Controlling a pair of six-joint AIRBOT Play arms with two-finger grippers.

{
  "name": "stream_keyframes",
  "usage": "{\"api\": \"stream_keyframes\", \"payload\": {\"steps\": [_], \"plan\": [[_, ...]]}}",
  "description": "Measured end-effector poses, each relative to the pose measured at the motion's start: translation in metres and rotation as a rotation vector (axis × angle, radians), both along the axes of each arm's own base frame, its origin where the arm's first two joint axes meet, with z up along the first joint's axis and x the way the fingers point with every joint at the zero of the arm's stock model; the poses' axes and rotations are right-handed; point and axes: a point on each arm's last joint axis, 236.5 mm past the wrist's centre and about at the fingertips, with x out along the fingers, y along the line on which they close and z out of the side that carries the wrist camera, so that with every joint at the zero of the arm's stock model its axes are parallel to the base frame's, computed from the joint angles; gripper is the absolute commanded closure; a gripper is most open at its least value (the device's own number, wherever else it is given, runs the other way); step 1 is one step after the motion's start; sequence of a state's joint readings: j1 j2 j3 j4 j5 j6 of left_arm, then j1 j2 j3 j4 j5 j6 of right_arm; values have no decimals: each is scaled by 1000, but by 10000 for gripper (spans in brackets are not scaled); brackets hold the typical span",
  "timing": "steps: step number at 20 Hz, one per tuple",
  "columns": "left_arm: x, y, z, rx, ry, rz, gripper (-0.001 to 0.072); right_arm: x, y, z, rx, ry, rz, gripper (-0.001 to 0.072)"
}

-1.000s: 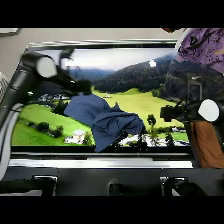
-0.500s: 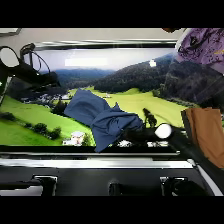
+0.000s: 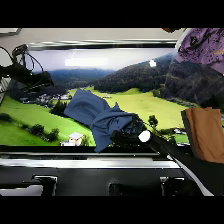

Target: Fold the clothes and pants, and hang the long-sleeved shirts on hangers.

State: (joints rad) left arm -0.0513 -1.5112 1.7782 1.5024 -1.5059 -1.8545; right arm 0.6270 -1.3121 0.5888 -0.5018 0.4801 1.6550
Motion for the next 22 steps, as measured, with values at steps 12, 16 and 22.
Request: {"api": "stream_keyframes", "payload": {"steps": [12,16,22], "plan": [[-26,65,-79,-209,138,122,104,7,-1,23,-2,-106,42,686],[-33,52,-125,-413,144,141,104,0,-3,36,-5,-119,72,686],[-36,19,-179,-527,191,126,105,-1,-5,47,2,-127,67,686]]}}
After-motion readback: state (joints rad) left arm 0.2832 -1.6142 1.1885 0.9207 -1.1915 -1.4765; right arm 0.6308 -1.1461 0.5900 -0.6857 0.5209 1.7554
